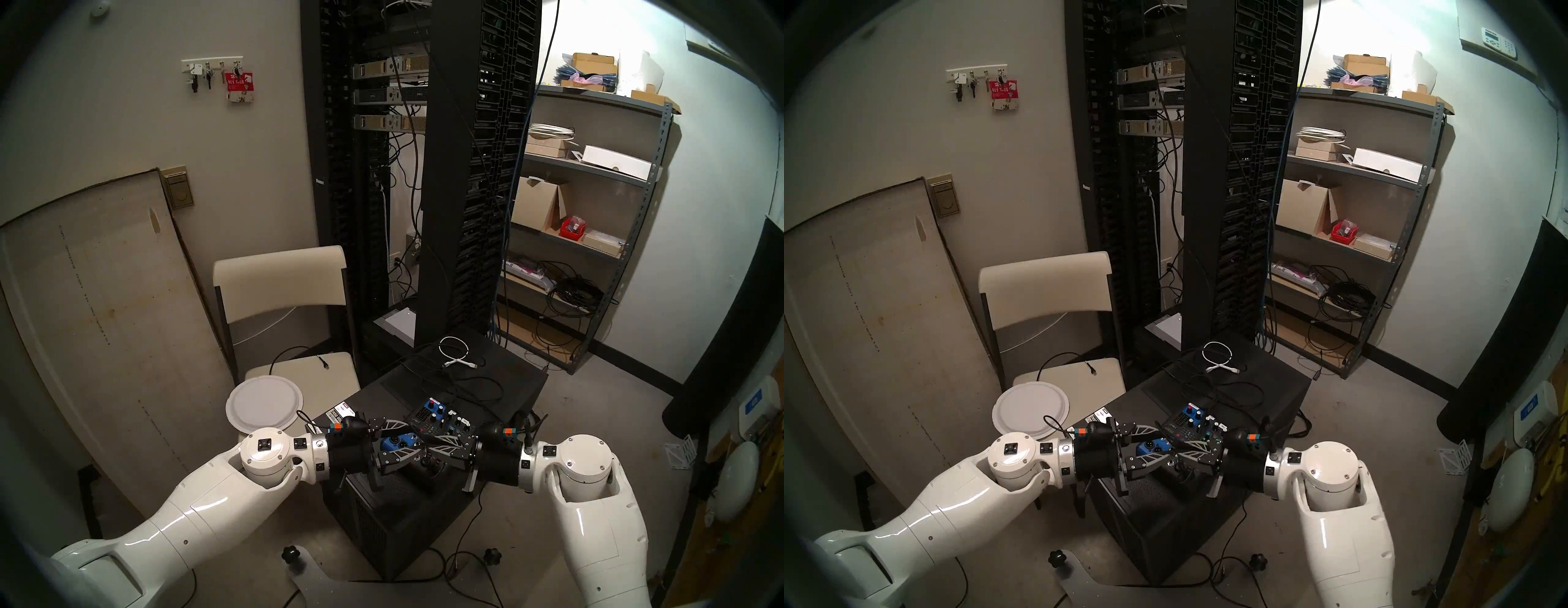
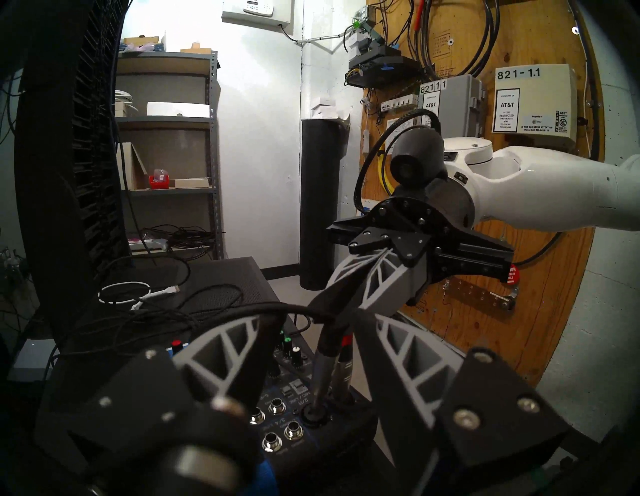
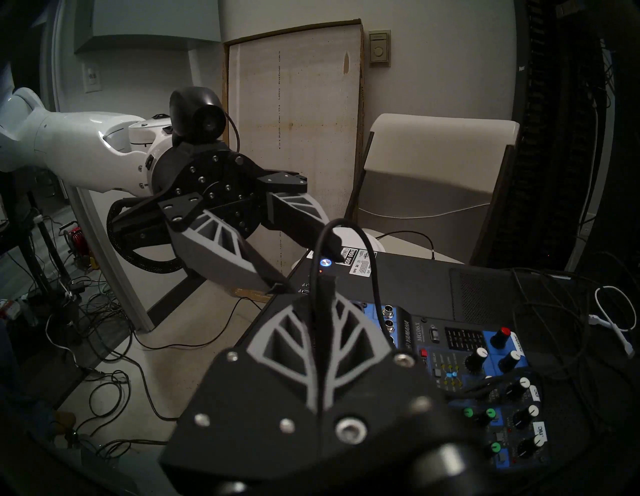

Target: Insert aux cable

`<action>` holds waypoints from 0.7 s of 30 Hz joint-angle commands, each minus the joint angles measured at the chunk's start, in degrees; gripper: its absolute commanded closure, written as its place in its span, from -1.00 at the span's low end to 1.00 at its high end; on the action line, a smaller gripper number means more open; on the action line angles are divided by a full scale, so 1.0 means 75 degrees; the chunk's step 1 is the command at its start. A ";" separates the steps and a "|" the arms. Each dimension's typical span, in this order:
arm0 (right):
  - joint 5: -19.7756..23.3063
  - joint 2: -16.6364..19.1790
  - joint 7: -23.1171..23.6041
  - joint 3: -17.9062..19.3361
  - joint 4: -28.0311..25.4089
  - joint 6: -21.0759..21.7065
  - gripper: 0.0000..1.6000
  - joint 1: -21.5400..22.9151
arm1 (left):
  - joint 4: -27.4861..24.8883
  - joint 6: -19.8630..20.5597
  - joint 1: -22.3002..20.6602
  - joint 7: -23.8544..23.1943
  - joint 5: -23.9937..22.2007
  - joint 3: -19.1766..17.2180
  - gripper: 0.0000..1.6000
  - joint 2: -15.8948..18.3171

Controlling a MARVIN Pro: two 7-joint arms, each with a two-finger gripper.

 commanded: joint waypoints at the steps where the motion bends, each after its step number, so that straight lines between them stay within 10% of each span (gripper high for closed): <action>1: -0.0239 0.0133 0.0006 -0.0089 0.0279 0.0146 1.00 -0.0309 | -0.0167 0.0068 -0.0041 -0.0074 -0.0295 -0.0098 0.06 -0.0102; 21: -0.0142 0.0214 -0.0064 -0.0160 0.0296 0.0134 1.00 -0.0328 | 0.0152 0.0297 -0.0123 -0.0355 -0.0671 -0.0004 0.33 -0.0507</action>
